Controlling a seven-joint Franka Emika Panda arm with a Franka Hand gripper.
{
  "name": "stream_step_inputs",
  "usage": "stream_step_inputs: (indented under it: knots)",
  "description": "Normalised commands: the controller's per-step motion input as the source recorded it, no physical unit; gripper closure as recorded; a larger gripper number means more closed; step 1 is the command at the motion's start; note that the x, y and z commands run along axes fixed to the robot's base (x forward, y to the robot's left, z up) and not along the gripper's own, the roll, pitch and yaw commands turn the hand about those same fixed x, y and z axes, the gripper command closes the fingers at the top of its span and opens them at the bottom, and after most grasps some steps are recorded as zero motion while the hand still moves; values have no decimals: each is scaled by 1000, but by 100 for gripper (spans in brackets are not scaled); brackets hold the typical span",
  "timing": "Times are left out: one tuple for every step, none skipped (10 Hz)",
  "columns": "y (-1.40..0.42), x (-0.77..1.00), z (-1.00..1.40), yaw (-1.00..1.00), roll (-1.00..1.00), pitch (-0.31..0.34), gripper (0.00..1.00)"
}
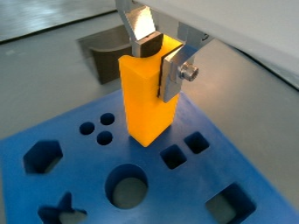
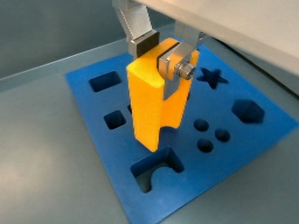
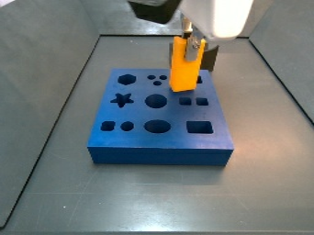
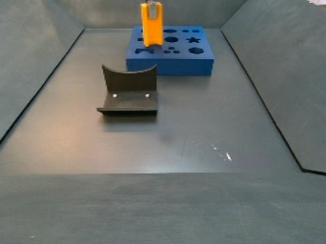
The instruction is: Insert the arch object.
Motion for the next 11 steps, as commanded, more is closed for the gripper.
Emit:
stream_step_inputs:
  knots:
    - [169, 320, 6, -857, -33, 0, 100]
    - [257, 426, 9, -766, -17, 0, 100]
    - [317, 411, 0, -669, -44, 0, 100]
    - [357, 360, -40, -451, -76, 0, 100]
    - [351, 277, -74, -571, -26, 0, 100]
    - [191, 103, -3, -477, 0, 0, 100]
    - [100, 0, -97, -54, -14, 0, 100]
    - [80, -6, -177, -26, -3, -39, 100]
    - [0, -106, -306, 66, -57, -19, 100]
    - [0, -89, -214, 191, -76, -21, 100]
    - [-46, -77, -157, 231, -83, -11, 100]
